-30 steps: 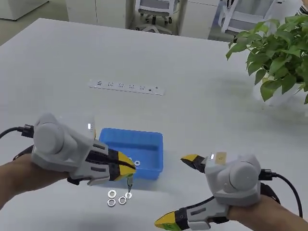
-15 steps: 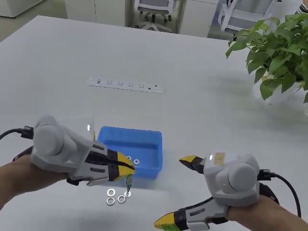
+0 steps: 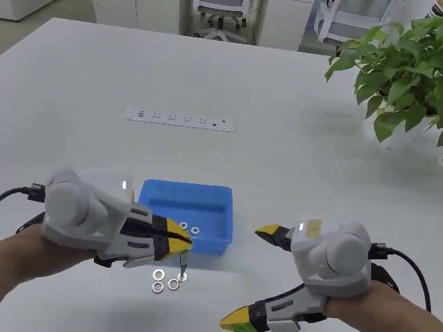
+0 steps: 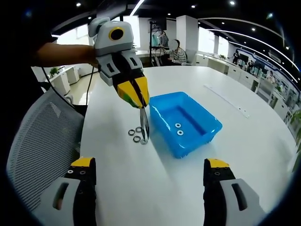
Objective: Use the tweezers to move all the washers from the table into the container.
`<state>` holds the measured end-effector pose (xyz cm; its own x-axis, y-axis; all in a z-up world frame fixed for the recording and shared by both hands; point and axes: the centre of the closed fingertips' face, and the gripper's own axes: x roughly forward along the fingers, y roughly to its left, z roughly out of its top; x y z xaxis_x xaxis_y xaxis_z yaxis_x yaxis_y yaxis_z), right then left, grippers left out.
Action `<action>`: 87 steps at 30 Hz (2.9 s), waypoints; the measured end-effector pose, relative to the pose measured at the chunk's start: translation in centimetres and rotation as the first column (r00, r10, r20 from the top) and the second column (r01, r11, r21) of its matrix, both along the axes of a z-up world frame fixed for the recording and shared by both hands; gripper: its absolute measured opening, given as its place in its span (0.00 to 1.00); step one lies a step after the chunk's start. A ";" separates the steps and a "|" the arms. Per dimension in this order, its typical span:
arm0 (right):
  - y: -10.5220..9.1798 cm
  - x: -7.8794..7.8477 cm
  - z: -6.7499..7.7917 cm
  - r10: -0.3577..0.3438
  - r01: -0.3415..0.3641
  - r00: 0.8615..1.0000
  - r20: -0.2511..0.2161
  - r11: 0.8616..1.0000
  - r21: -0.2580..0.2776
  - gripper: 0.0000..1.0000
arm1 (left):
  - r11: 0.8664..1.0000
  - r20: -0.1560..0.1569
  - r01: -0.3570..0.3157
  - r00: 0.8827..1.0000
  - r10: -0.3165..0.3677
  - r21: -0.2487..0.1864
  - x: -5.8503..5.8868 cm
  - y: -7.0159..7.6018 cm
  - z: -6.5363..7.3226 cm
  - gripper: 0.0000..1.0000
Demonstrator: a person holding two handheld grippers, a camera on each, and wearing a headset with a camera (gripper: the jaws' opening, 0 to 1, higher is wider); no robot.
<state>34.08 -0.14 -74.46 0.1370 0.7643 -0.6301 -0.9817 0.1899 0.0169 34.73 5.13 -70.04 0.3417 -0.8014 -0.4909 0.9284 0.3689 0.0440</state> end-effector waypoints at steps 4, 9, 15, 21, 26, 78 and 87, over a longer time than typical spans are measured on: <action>0.4 -0.1 0.3 0.019 -0.019 1.000 0.007 1.000 0.018 0.92 | 1.000 -0.001 0.003 1.000 -0.003 0.001 0.0 0.0 0.0 0.06; 1.0 -0.4 0.5 0.057 -0.057 0.998 0.015 0.998 0.030 0.84 | 1.000 0.000 0.022 1.000 -0.022 0.008 -0.1 -0.1 0.0 0.05; 2.0 -0.8 0.6 0.124 -0.125 0.992 0.037 0.991 0.038 0.71 | 1.000 -0.009 0.026 1.000 -0.026 0.011 0.0 0.1 0.0 0.05; 3.1 -1.0 0.4 0.182 -0.184 0.982 0.046 0.982 0.037 0.59 | 1.000 -0.016 0.028 0.999 -0.027 0.006 -0.1 0.2 0.1 0.05; 4.0 -0.7 0.3 0.229 -0.231 0.972 0.059 0.973 0.026 0.53 | 1.000 -0.019 0.030 0.999 -0.030 0.003 -0.1 0.2 0.1 0.05; 8.8 -0.3 -2.6 0.458 -0.452 0.882 0.112 0.889 -0.078 0.09 | 0.997 -0.040 0.070 0.997 -0.069 0.017 -0.4 0.5 -0.2 0.06; 8.6 -0.4 -2.4 0.453 -0.446 0.885 0.106 0.891 -0.078 0.09 | 0.997 -0.039 0.076 0.996 -0.075 0.023 -0.5 0.2 0.1 0.06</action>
<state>33.69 8.43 -76.89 -0.1377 0.7298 -0.6696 -0.9561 -0.2745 -0.1026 34.19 5.35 -69.96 0.2612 -0.8120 -0.5219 0.9548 0.2970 0.0158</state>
